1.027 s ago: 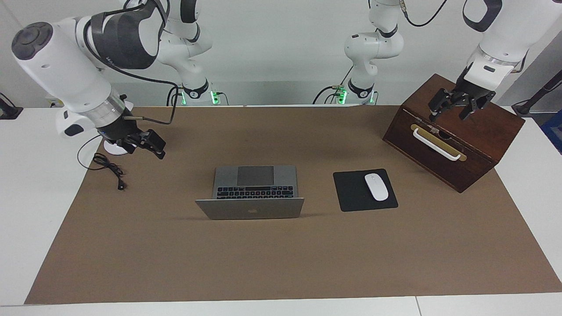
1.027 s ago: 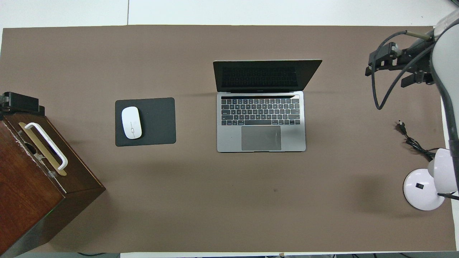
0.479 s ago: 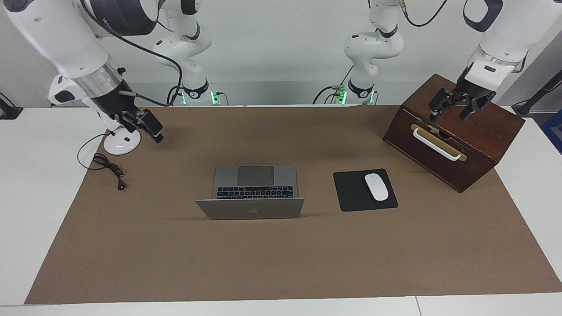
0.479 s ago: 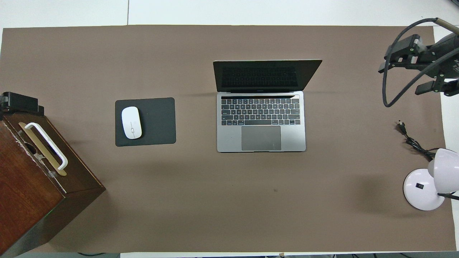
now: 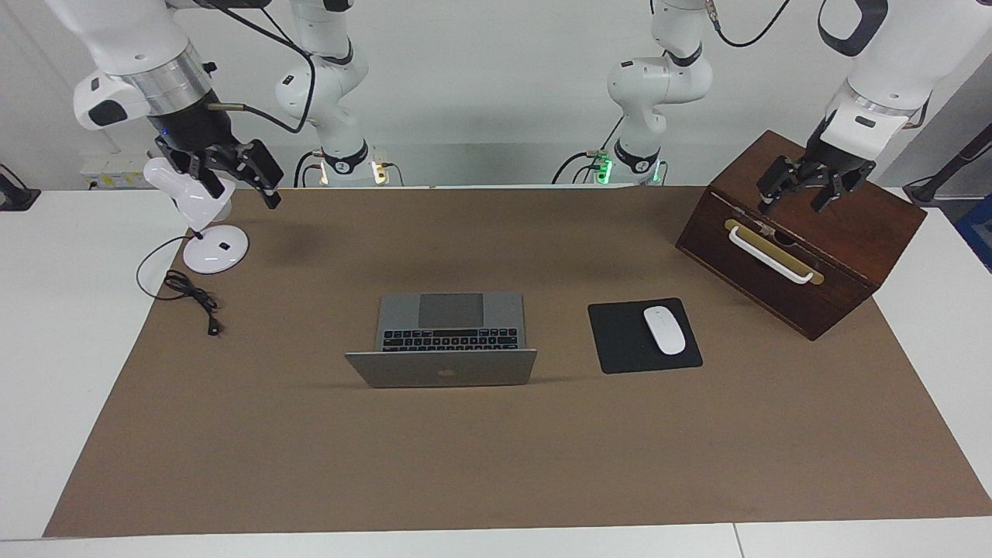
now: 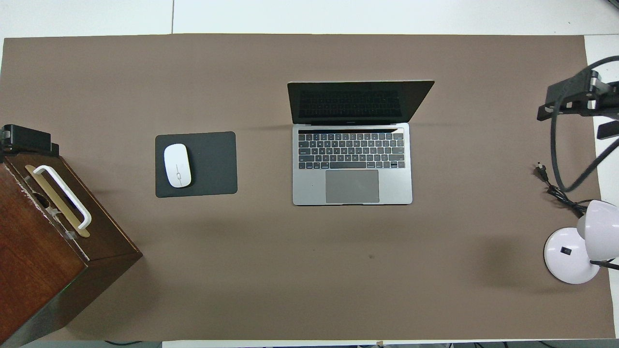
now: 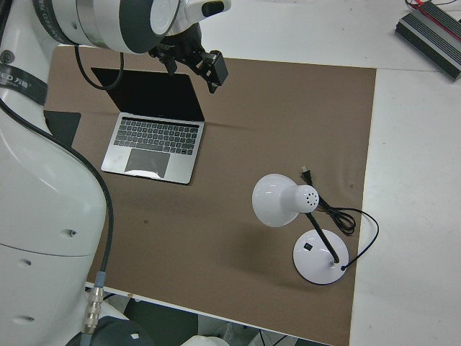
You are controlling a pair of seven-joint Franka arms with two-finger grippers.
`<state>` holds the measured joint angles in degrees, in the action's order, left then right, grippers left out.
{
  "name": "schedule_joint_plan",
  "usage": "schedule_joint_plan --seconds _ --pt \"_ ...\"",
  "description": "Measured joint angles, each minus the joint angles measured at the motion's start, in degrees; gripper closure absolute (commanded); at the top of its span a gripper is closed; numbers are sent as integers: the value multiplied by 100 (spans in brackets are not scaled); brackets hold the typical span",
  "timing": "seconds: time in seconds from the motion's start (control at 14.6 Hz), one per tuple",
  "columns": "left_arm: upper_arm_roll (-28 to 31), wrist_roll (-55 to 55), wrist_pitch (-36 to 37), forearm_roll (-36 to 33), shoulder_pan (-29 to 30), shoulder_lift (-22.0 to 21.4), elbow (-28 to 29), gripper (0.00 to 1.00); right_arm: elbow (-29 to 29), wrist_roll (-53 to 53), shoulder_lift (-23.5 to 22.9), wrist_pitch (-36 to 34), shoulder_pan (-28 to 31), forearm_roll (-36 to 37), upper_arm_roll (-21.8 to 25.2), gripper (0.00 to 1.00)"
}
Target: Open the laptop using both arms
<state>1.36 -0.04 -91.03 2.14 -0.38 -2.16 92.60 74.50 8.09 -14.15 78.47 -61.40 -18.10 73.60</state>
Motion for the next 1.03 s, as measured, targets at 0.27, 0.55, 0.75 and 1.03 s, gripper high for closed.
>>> schedule_joint_plan --seconds 0.27,0.55,0.75,1.03 --pt "8 0 37 0 1 -10 0 0 205 -460 -8 14 -496 217 517 0" --pt "8 0 49 0 1 -10 0 0 229 -769 -85 20 -498 254 637 0" --pt "8 0 50 0 1 -10 0 0 230 -788 -85 20 -500 254 651 0" --pt "14 0 51 0 1 -10 0 0 229 -790 -81 71 -500 254 655 0"
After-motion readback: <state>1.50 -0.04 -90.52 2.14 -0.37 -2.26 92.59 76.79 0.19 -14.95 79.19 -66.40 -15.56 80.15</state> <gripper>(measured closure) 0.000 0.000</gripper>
